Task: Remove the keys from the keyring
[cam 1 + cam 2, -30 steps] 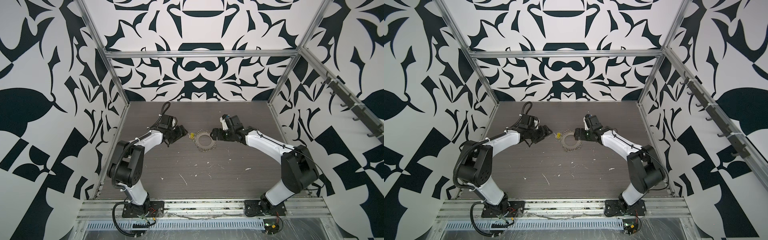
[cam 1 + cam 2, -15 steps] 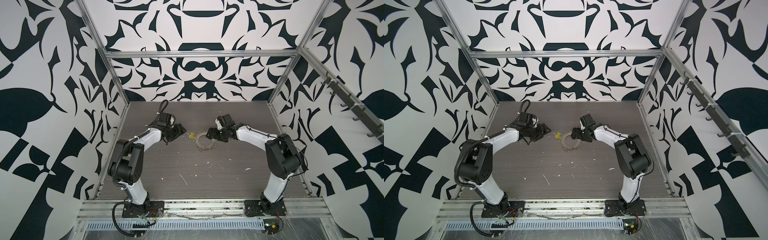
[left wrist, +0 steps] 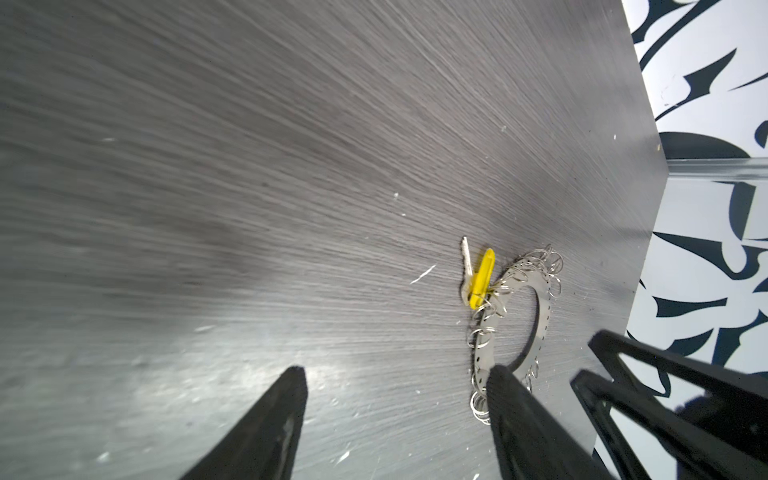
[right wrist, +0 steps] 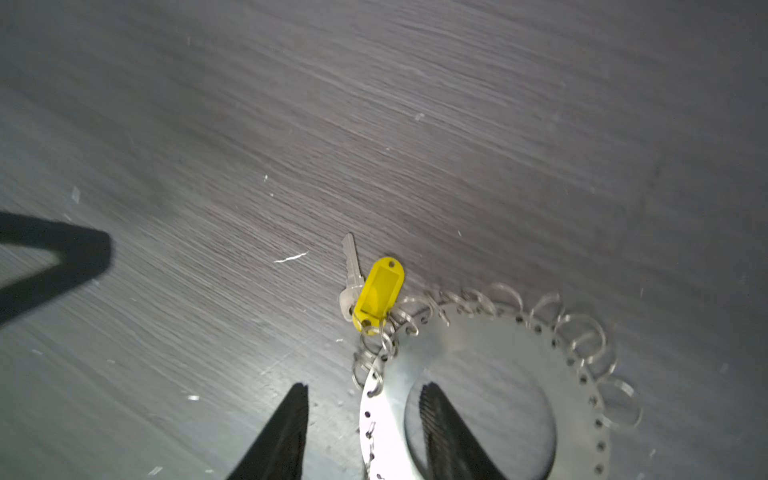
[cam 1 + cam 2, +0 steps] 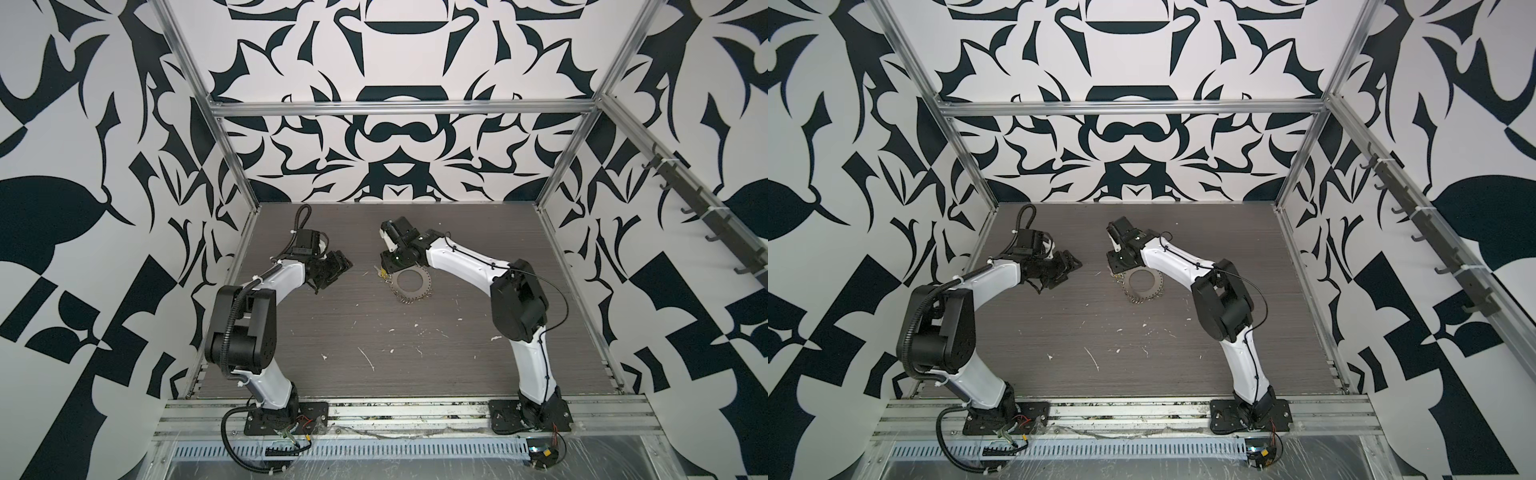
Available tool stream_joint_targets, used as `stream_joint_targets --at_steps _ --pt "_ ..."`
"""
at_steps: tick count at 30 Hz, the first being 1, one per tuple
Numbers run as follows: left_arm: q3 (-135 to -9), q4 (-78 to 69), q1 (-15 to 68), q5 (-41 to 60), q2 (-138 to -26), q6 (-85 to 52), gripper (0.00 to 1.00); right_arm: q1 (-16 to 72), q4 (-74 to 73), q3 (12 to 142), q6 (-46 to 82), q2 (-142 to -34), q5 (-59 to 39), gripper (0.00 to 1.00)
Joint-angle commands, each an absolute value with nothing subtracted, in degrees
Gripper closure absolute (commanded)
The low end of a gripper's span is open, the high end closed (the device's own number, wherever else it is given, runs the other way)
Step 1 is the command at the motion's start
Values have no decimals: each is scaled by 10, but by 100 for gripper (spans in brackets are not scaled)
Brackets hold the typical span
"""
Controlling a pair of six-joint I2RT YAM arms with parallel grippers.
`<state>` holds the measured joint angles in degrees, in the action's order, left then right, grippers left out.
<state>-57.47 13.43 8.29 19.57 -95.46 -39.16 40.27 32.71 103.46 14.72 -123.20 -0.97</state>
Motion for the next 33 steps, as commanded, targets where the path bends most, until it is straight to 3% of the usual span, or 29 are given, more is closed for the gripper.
stream_joint_targets --at_steps 1,6,20,33 --pt "-557 152 71 212 -932 -382 29 401 385 1097 92 -1256 5 61" --pt "-548 155 60 220 -927 -375 29 403 430 1171 64 -1307 -13 70" --pt "-547 155 54 225 -931 -372 30 410 457 1235 34 -1361 -47 71" --pt "-547 163 53 220 -926 -369 30 413 477 1274 29 -1398 -38 80"
